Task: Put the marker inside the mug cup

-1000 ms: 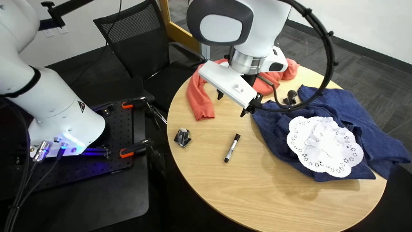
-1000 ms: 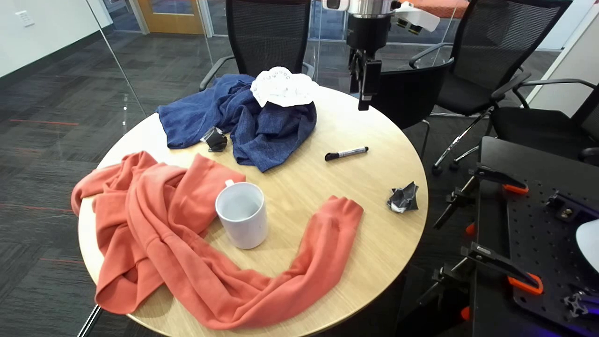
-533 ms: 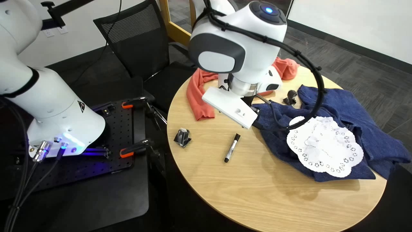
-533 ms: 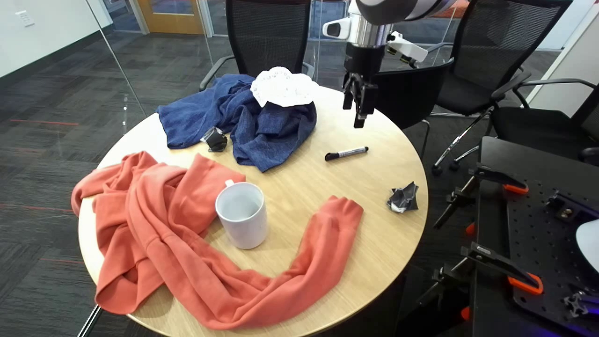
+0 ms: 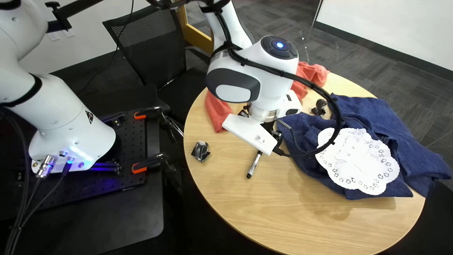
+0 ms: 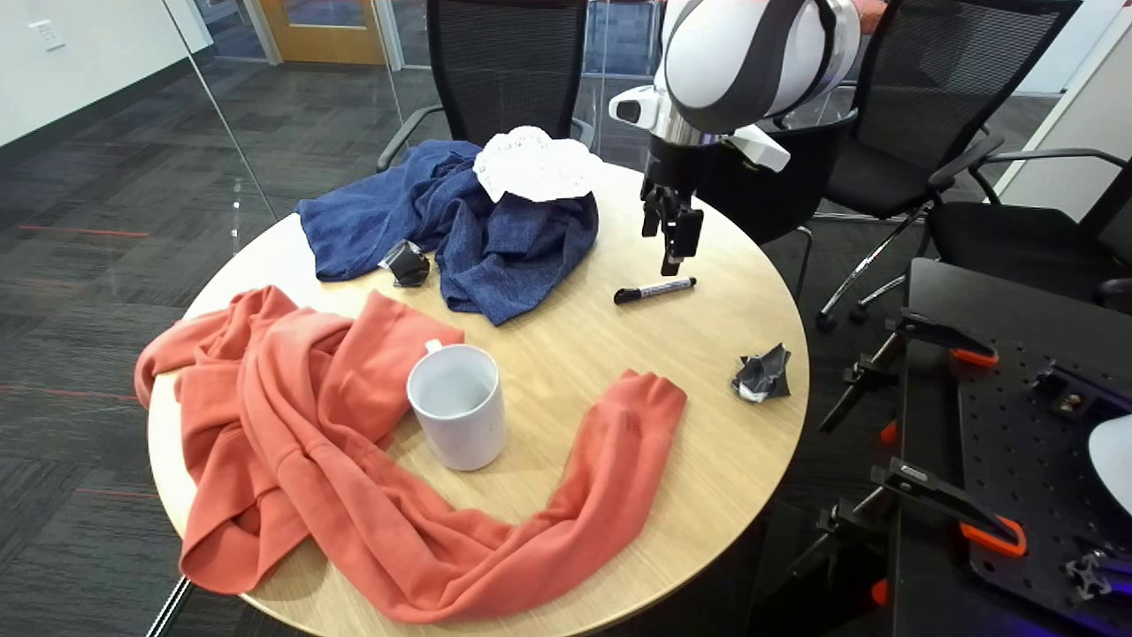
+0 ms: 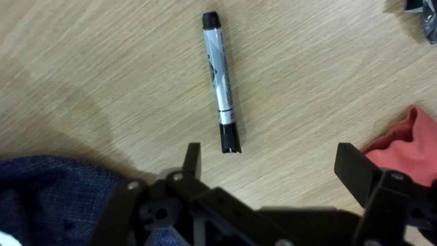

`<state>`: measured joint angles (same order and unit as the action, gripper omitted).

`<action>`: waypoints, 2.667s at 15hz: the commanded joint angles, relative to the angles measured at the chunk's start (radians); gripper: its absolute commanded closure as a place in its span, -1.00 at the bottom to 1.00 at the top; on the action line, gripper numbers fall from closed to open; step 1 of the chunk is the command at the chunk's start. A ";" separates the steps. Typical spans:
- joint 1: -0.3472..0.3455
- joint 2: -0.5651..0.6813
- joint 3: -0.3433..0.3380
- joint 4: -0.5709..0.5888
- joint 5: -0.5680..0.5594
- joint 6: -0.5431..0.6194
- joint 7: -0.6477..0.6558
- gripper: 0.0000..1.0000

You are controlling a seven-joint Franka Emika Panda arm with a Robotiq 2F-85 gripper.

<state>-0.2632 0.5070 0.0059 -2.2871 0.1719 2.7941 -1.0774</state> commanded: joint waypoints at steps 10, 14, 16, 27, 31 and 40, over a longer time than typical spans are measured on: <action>-0.048 0.176 0.022 0.116 -0.157 0.052 0.141 -1.00; -0.059 0.208 0.035 0.143 -0.162 0.041 0.143 -1.00; -0.063 0.219 0.040 0.153 -0.162 0.039 0.141 -0.50; -0.071 0.230 0.050 0.163 -0.161 0.040 0.153 0.99; -0.065 0.168 0.064 0.138 -0.149 0.032 0.192 0.91; -0.139 0.022 0.259 0.169 -0.083 -0.007 0.137 0.91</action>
<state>-0.3533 0.5766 0.1920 -2.1289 0.0525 2.8359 -0.9015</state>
